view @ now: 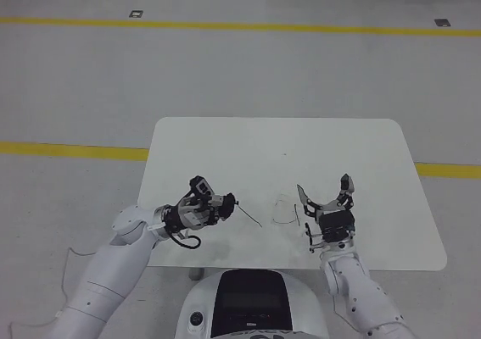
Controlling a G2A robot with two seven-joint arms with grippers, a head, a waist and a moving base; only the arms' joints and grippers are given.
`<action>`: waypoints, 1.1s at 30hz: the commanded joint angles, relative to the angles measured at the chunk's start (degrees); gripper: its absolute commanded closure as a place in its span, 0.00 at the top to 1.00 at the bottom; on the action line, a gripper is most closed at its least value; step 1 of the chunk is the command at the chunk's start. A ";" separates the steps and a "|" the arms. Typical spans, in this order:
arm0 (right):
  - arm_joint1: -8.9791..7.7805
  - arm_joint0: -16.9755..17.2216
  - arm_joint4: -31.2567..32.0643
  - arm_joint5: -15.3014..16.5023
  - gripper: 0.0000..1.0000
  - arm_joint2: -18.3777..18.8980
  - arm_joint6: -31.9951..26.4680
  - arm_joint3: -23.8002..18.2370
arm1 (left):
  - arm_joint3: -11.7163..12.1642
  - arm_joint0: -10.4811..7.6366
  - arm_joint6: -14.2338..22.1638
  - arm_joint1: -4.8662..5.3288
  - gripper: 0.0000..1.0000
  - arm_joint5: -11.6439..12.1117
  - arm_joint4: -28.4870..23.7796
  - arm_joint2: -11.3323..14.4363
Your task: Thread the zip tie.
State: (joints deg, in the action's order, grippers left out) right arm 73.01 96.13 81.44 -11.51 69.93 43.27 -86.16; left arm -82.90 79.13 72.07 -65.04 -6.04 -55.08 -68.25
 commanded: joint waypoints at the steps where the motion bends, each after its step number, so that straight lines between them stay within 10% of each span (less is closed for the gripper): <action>1: -0.16 0.49 -0.61 0.97 1.00 1.24 -0.87 -0.40 | -0.42 0.21 0.44 0.29 0.00 -0.83 -0.01 -0.70; 33: -0.44 0.95 -0.69 4.21 1.00 2.48 -0.82 -0.86 | -6.53 0.32 -1.03 0.98 0.00 -2.47 -3.69 -2.66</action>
